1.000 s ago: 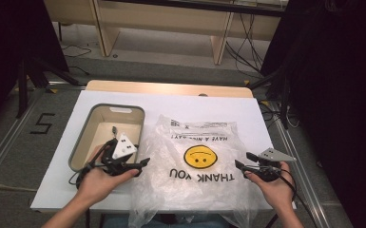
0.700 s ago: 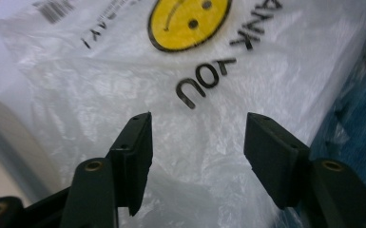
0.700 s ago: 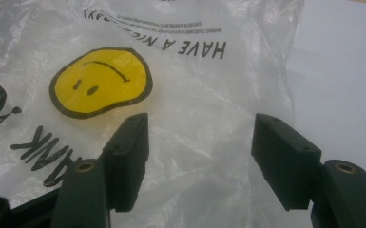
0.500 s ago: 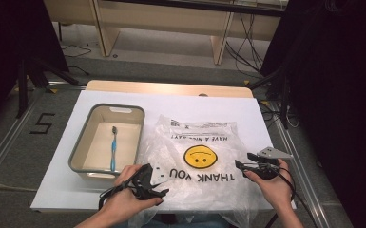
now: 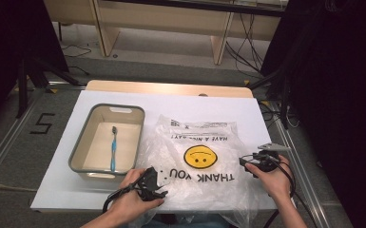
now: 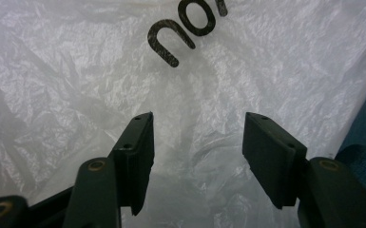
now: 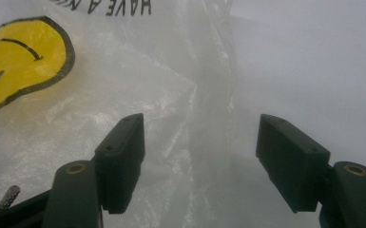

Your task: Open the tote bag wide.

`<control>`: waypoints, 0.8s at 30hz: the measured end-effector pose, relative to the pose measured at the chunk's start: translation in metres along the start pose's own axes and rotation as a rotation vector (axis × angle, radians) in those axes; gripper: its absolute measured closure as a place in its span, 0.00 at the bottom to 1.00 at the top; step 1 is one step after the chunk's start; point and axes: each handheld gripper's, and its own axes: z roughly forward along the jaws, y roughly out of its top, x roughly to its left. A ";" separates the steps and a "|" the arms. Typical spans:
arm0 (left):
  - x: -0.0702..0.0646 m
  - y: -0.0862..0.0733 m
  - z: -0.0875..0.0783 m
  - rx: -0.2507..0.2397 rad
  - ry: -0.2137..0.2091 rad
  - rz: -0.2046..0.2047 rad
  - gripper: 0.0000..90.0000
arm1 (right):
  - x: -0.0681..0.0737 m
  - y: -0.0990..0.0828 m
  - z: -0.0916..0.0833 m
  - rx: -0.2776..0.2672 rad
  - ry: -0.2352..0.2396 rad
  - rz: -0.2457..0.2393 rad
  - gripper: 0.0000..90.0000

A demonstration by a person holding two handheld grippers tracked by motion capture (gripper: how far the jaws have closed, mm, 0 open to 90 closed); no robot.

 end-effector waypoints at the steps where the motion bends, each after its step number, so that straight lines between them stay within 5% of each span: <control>1: 0.000 0.000 0.001 0.003 -0.002 0.000 0.51 | 0.001 0.002 0.006 0.027 0.005 0.006 0.45; 7: -0.001 -0.002 0.005 0.037 0.000 0.017 0.58 | 0.001 0.004 0.016 0.083 0.018 0.022 0.58; 13: 0.001 -0.003 0.006 0.042 -0.005 0.014 0.64 | 0.004 0.008 0.017 0.117 -0.034 0.008 0.84; 17: 0.001 -0.003 0.007 0.040 -0.002 0.017 0.64 | 0.006 0.009 0.018 0.133 -0.014 0.016 0.99; 24: 0.002 -0.003 0.007 0.033 0.010 0.018 0.64 | 0.005 0.009 0.018 0.118 -0.025 0.111 1.00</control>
